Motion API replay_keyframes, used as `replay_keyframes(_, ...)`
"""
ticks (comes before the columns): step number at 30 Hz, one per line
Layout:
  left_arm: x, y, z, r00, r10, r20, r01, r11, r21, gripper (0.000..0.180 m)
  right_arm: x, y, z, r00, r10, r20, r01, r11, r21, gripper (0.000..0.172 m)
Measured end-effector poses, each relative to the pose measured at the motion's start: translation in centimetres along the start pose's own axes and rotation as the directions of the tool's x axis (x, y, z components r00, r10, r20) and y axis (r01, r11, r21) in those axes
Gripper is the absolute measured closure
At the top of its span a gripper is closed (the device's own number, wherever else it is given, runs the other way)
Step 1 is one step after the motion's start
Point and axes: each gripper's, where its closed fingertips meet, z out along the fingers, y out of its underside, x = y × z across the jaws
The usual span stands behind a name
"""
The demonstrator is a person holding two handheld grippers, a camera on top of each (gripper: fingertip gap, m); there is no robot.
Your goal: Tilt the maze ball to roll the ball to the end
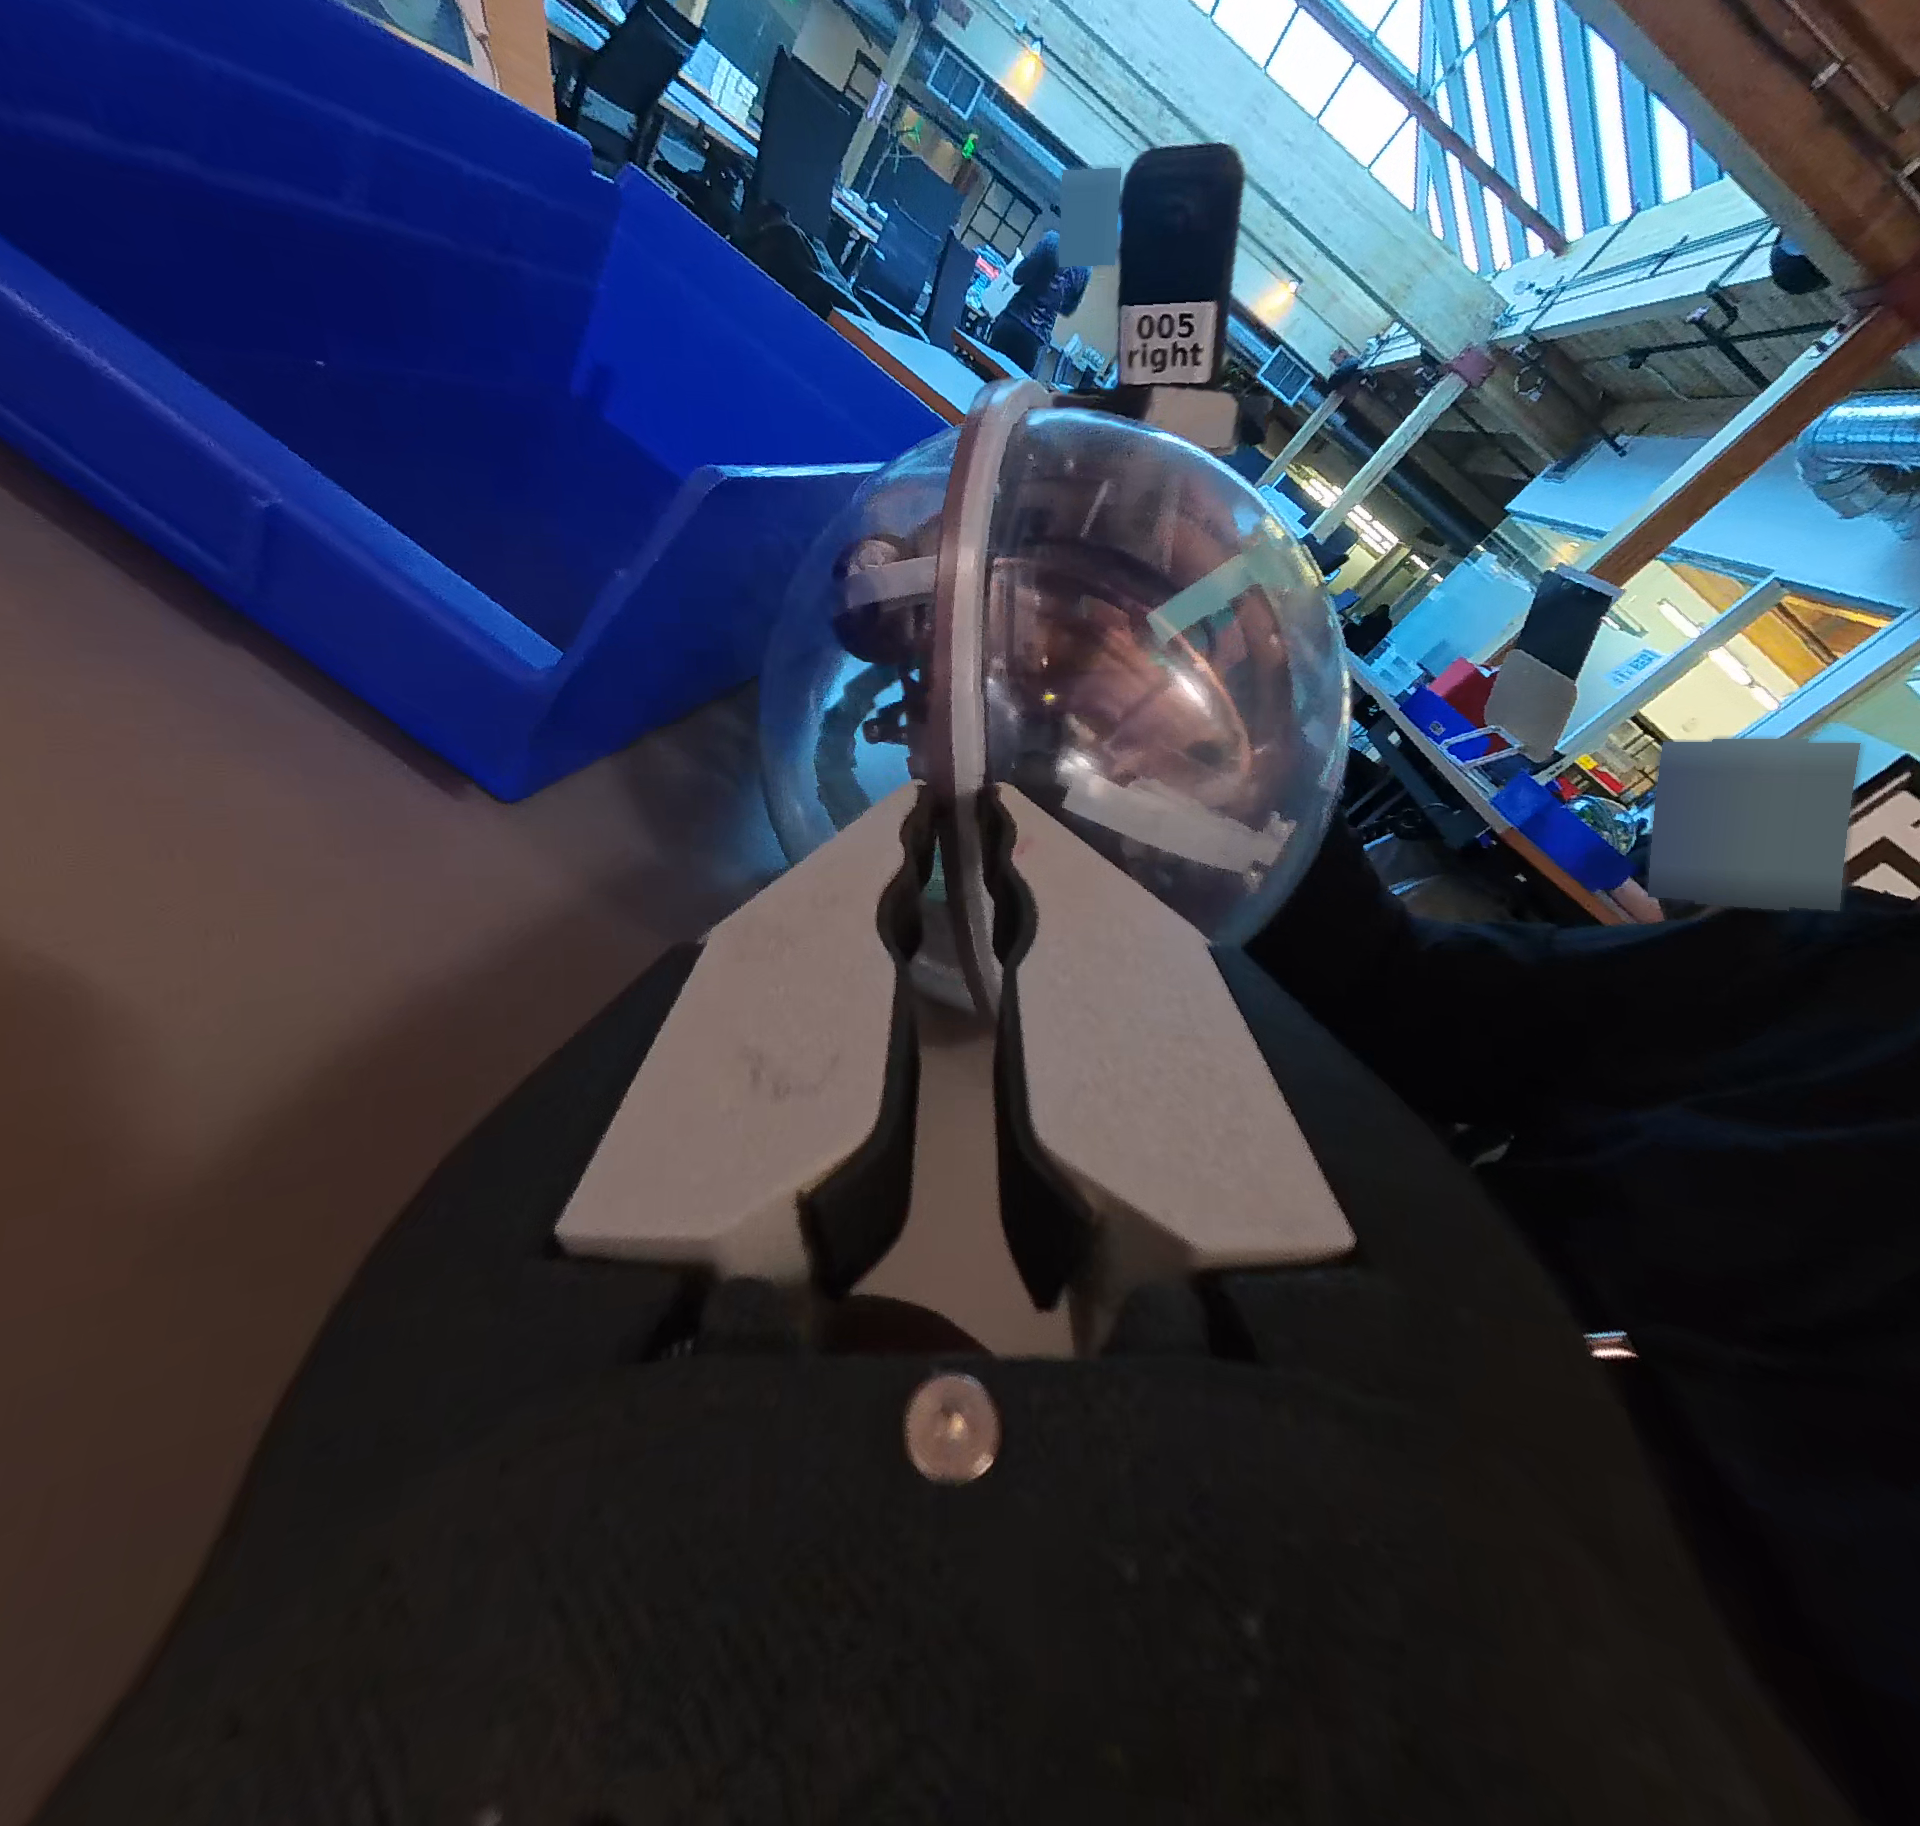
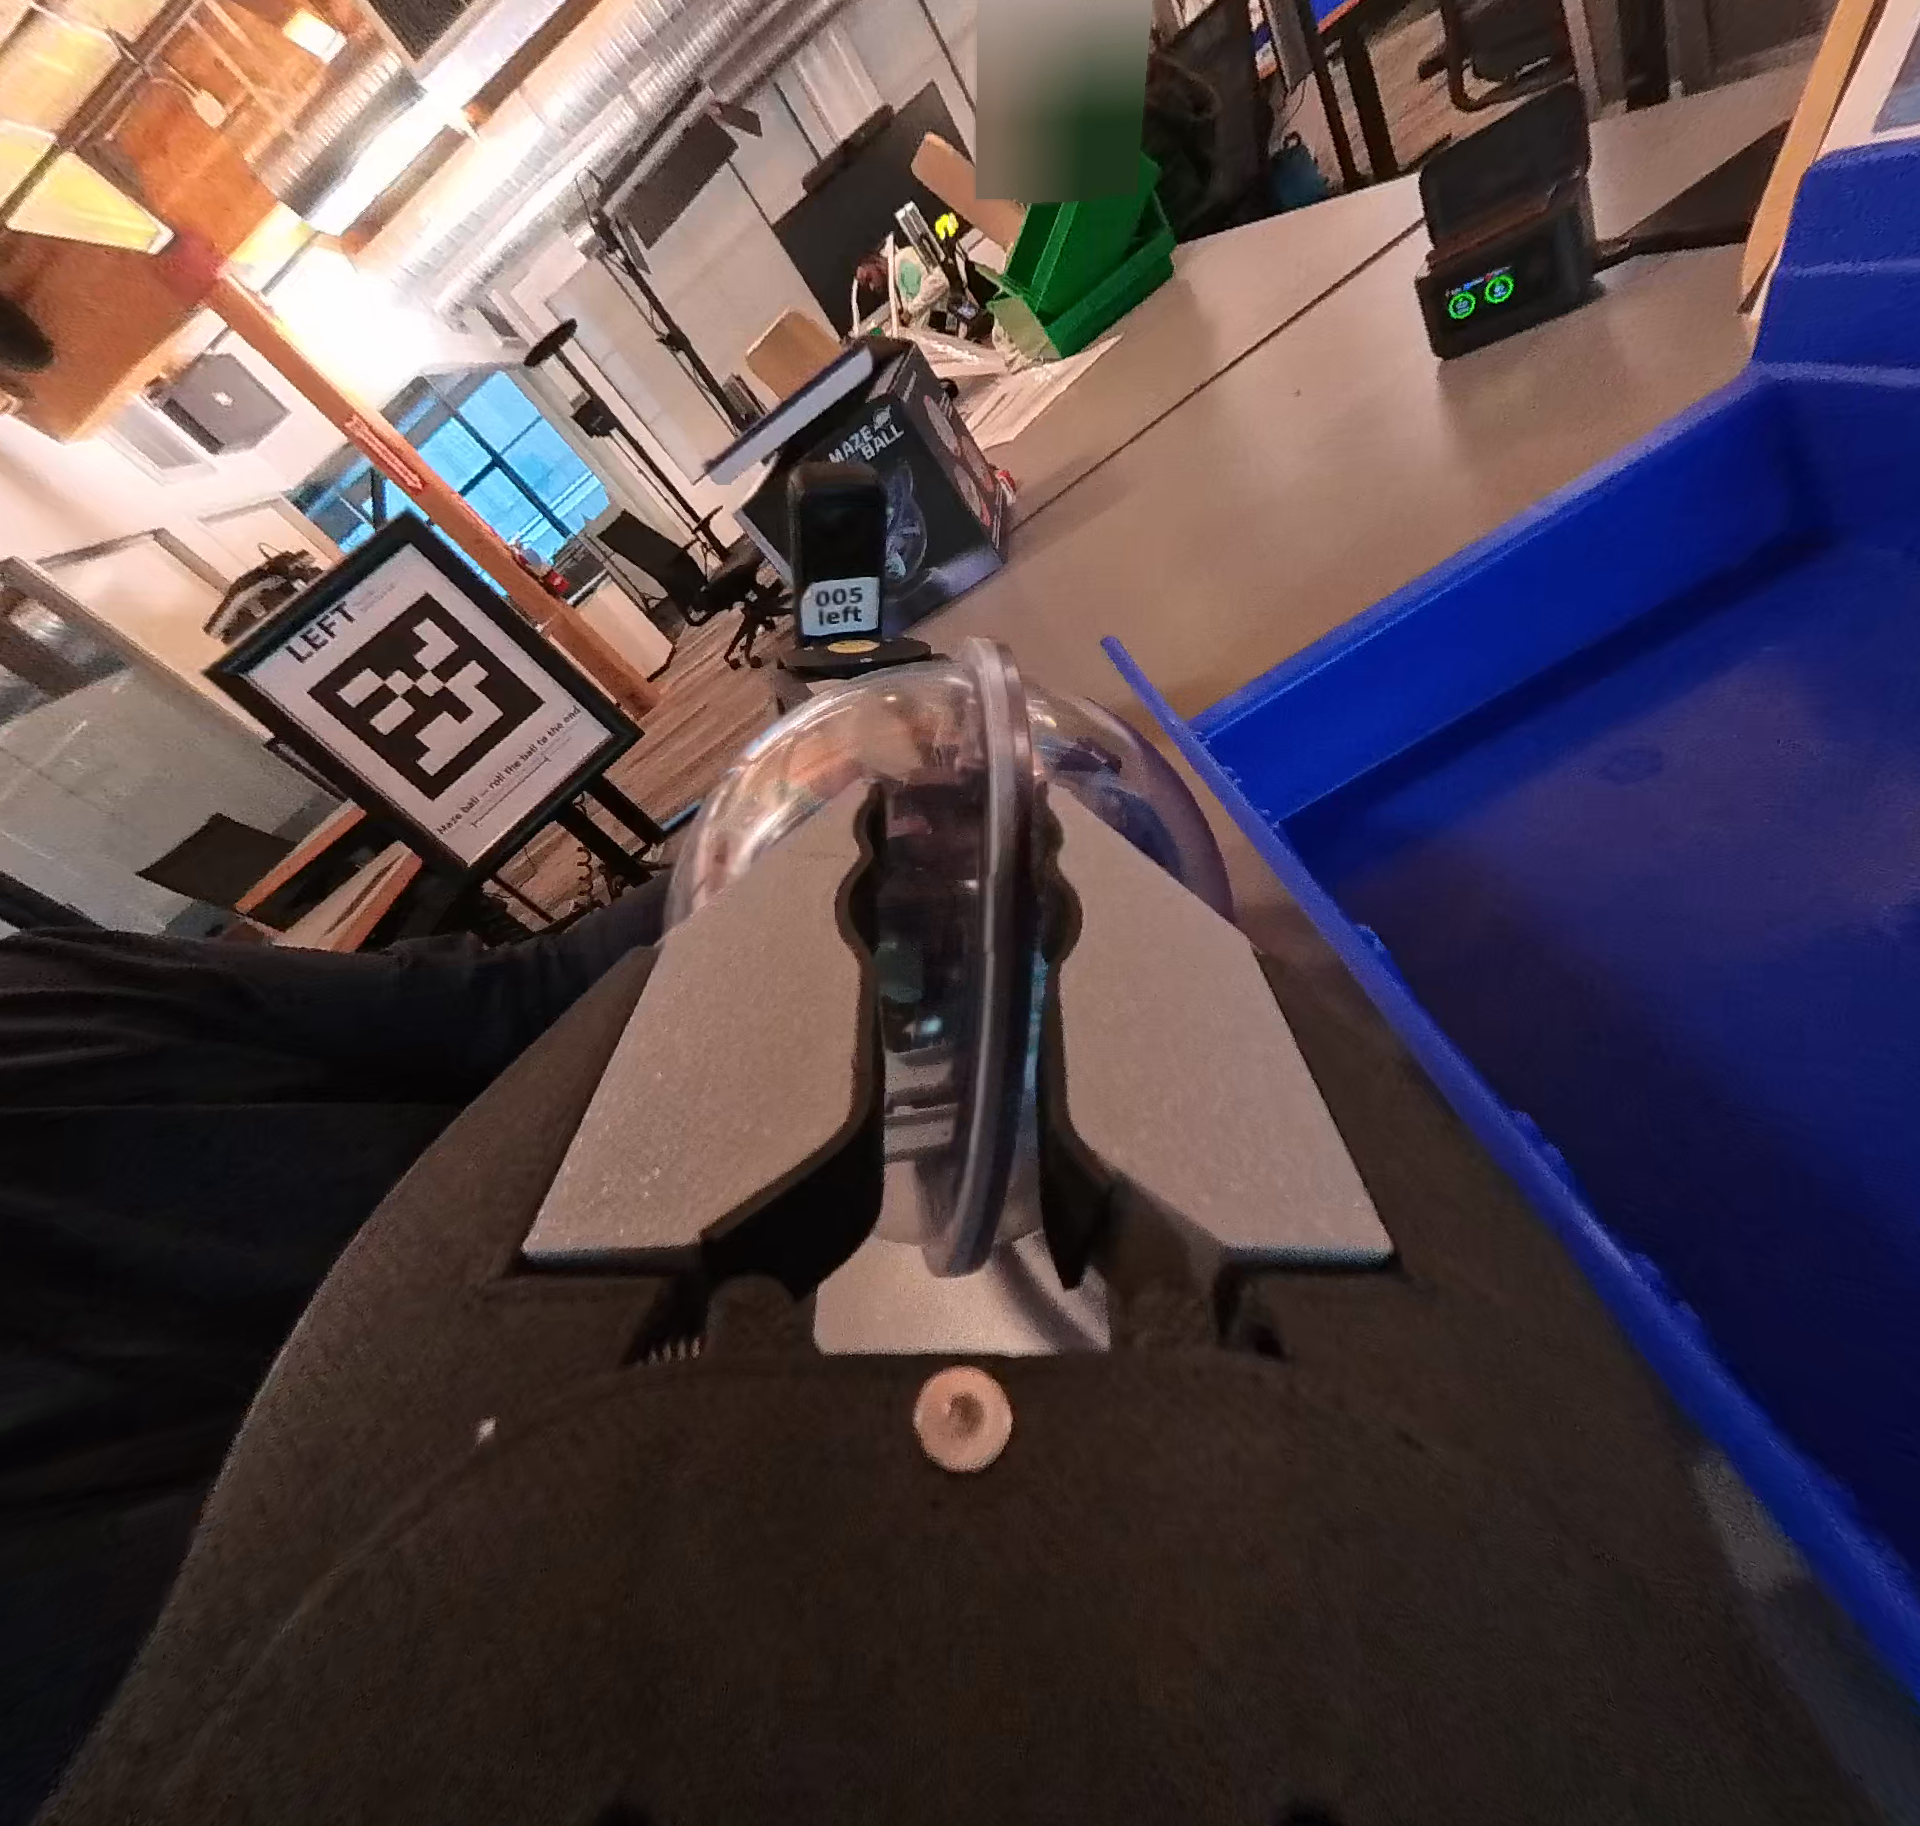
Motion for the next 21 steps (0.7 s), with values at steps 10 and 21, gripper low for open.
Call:
replay_keyframes(10,-0.2,-0.1,0.0,1.000,-0.005,0.010,0.005,1.000,0.005,0.175,0.5,0.3,-0.5,0.999,-0.001,-0.032,0.001,1.000,-0.022,0.119)
replay_keyframes(21,-0.3,-0.2,-0.1,1.000,0.005,0.026,-0.006,1.000,0.016,0.175,0.3,3.0,0.4,0.997,0.060,0.044,-0.054,0.988,-0.142,0.079)
